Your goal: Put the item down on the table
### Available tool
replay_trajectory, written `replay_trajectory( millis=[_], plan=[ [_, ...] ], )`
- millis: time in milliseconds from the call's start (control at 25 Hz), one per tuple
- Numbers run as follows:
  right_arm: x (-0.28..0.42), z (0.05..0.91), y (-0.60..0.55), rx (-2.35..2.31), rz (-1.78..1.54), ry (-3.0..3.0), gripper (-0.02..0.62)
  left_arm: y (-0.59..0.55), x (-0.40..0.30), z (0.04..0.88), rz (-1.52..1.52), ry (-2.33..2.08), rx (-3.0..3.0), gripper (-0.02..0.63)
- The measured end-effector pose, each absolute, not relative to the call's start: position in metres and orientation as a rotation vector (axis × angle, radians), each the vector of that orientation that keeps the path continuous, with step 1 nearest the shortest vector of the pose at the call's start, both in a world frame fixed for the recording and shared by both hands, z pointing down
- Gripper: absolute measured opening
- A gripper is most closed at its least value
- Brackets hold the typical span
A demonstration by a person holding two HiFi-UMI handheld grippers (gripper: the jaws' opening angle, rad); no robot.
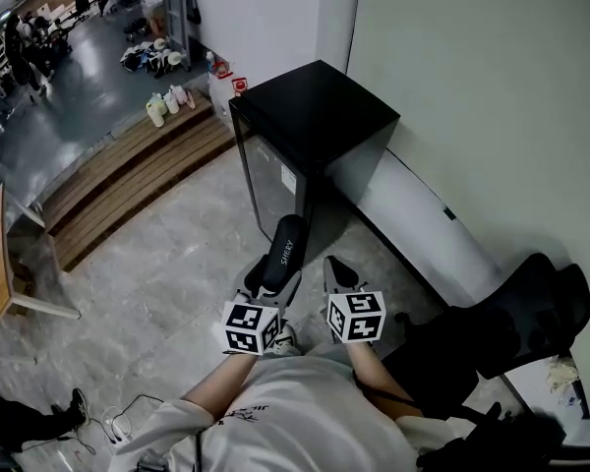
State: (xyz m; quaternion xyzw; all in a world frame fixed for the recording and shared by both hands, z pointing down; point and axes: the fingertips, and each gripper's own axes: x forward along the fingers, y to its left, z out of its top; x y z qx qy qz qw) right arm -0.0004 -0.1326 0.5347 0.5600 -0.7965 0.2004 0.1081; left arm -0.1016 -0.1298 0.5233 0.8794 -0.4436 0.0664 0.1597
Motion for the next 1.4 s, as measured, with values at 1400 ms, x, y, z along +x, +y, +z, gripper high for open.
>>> replay_trajectory(
  millis=[1400],
  plan=[
    [0.041,0.424,-0.367,1.499,0.412,-2.443,0.004,-0.383,-0.055,0.406,0.155,-1.380,2.545,0.322]
  ],
)
